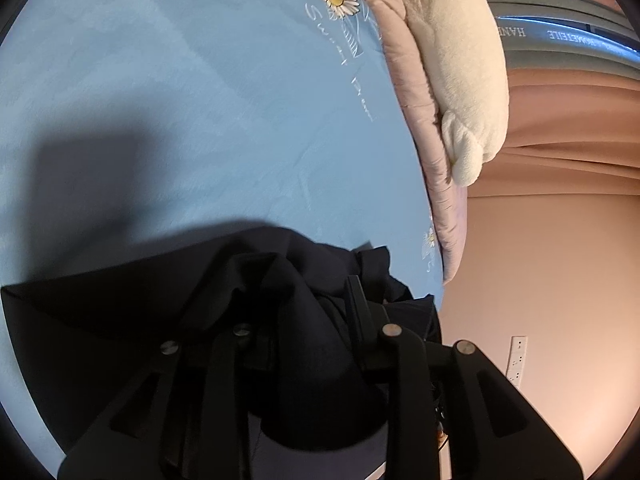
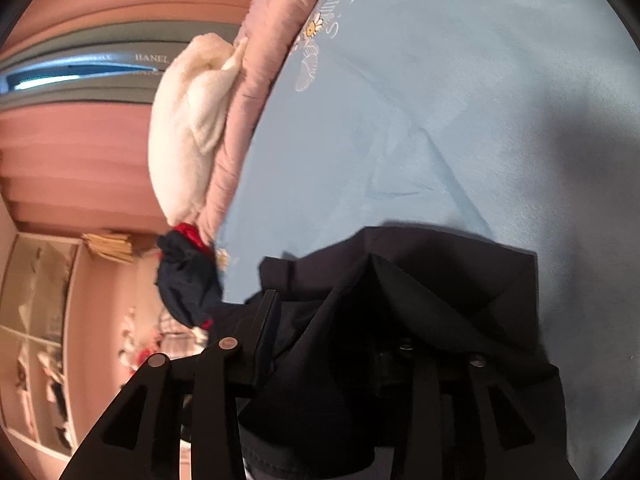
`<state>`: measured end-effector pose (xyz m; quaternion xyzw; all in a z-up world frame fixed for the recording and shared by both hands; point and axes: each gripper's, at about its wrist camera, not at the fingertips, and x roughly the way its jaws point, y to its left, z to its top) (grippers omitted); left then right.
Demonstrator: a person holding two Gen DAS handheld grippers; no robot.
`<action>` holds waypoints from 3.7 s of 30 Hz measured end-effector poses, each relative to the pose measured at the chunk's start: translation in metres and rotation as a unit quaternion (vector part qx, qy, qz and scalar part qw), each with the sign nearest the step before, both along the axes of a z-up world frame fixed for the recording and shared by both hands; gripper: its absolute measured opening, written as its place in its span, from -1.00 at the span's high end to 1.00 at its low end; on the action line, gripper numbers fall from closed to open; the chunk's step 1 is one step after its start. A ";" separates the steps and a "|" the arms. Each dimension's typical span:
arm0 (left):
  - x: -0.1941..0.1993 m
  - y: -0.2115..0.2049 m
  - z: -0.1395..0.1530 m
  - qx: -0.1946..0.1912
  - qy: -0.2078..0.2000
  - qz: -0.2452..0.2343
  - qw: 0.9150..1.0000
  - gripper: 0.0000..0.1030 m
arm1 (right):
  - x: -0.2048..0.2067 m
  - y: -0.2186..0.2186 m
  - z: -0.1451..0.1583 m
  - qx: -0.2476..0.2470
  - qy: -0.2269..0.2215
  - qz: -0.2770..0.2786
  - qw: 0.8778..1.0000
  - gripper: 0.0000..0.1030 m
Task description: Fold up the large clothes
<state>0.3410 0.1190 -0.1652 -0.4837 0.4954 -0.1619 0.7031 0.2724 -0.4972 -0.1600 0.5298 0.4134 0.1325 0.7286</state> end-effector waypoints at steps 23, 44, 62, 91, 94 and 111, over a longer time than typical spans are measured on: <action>0.016 0.032 0.035 -0.025 -0.075 0.108 0.991 0.19 | -0.004 -0.047 0.008 0.169 -0.098 -0.146 0.970 -0.24; -0.121 -0.059 0.034 0.315 -0.185 -0.172 0.915 0.16 | -0.099 0.062 0.068 -0.351 -0.102 0.080 0.927 -0.13; -0.186 -0.045 -0.016 0.280 -0.135 -0.201 0.929 0.16 | -0.162 0.075 0.021 -0.405 -0.040 0.158 0.900 0.13; -0.207 0.007 0.009 0.235 -0.126 -0.085 0.960 -0.10 | -0.181 0.050 0.030 -0.400 -0.043 0.059 0.914 0.24; -0.207 0.005 0.026 0.243 -0.155 -0.082 0.954 -0.10 | -0.185 0.042 0.046 -0.430 -0.049 0.033 0.901 0.21; -0.137 -0.051 0.009 0.254 -0.147 -0.113 0.949 -0.09 | -0.095 0.039 0.033 -0.318 -0.075 0.025 0.945 0.15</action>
